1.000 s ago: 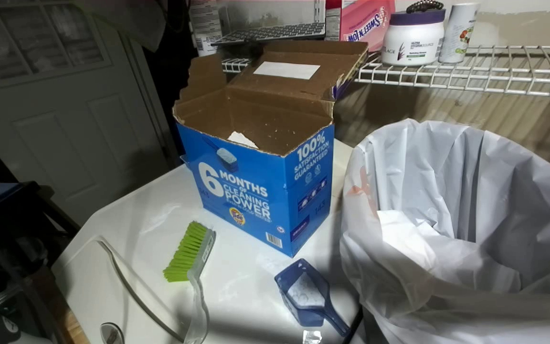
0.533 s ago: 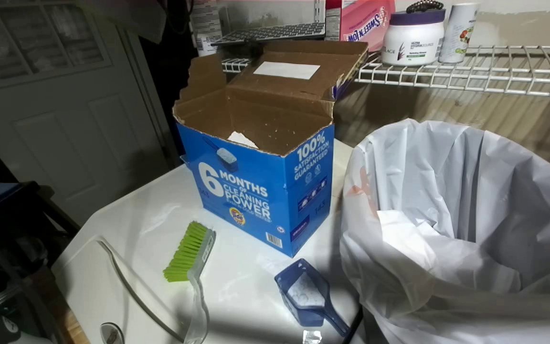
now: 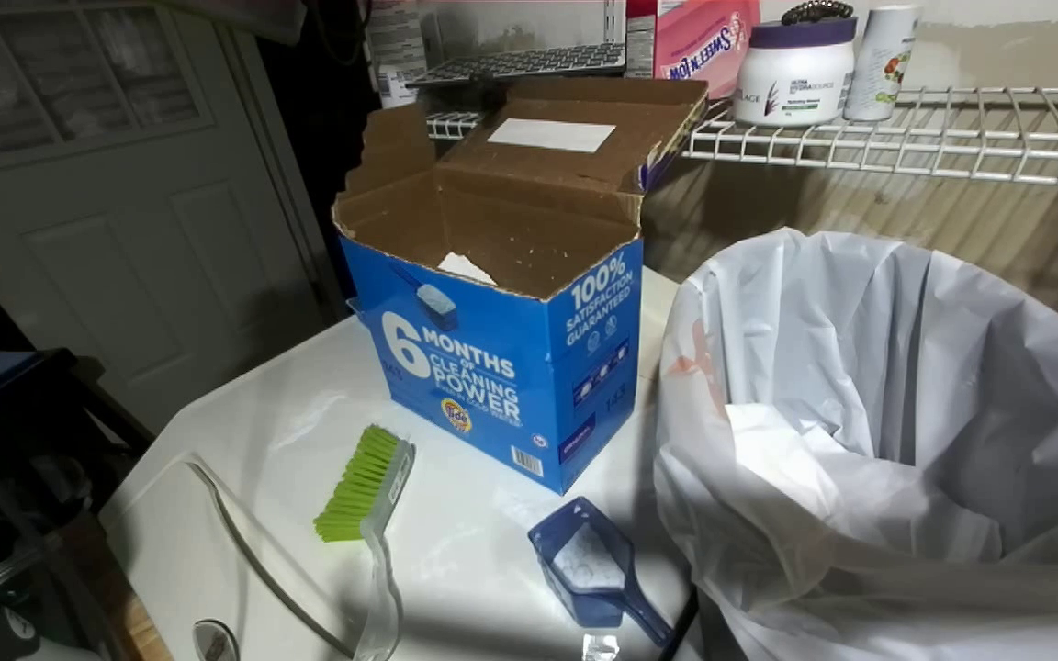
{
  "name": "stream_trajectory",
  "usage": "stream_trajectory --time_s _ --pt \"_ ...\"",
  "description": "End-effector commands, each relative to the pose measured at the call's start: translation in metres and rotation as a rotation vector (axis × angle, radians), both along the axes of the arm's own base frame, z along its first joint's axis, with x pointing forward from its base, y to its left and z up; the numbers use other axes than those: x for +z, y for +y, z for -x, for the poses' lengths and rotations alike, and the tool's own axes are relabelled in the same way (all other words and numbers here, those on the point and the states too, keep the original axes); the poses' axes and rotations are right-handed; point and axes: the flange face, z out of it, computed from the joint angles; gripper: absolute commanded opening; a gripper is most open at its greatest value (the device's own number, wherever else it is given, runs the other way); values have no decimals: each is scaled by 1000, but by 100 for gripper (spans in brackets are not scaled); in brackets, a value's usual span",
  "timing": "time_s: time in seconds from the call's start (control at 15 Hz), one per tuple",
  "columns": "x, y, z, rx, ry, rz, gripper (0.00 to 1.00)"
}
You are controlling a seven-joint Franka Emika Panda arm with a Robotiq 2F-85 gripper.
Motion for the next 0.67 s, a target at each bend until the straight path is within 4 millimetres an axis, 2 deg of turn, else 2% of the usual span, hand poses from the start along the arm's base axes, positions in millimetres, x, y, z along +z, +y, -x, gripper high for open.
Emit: stream_trajectory --time_s 0.0,0.6 --pt "6 3 5 47 7 10 2" --pt "7 31 15 192 -4 -7 2"
